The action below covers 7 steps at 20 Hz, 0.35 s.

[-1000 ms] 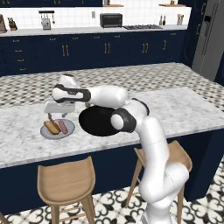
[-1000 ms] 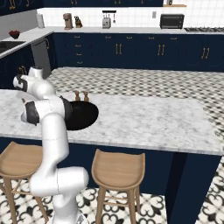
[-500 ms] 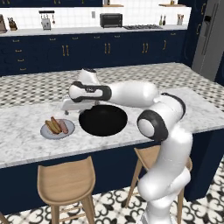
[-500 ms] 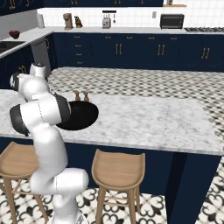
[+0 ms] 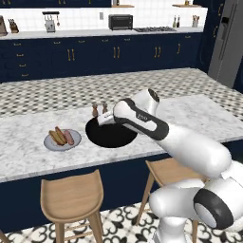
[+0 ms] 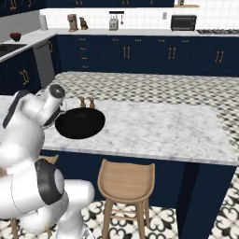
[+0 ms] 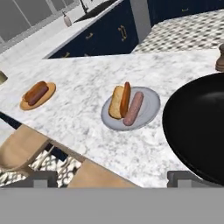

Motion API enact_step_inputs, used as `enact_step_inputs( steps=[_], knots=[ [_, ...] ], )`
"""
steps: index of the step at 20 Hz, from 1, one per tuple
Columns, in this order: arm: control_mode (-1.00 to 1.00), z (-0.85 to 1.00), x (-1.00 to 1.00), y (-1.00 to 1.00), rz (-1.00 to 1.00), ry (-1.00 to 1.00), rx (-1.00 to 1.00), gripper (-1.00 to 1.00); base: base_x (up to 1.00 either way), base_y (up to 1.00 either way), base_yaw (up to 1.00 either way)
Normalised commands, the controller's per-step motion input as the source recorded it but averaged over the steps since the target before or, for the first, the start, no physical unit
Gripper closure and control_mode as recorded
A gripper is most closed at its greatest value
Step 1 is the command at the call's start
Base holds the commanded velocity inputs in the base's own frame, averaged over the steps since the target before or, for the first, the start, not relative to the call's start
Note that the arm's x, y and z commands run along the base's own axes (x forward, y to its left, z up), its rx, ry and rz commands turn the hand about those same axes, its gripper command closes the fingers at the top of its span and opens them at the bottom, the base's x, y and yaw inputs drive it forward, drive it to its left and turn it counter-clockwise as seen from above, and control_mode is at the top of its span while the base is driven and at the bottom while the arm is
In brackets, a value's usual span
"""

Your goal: Place one bun and one sausage from the bowl on each plate.

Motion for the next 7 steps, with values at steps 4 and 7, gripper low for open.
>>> enact_step_inputs(
  steps=[4, 7],
  knots=[
    [-1.0, 0.14, -0.26, -0.2, -0.02, -0.14, 0.08, -1.0, 0.0, 0.0, 0.0],
    [-1.0, 0.03, -0.75, 0.17, 0.0, -0.35, -0.1, -1.0, 0.0, 0.0, 0.0]
  ],
)
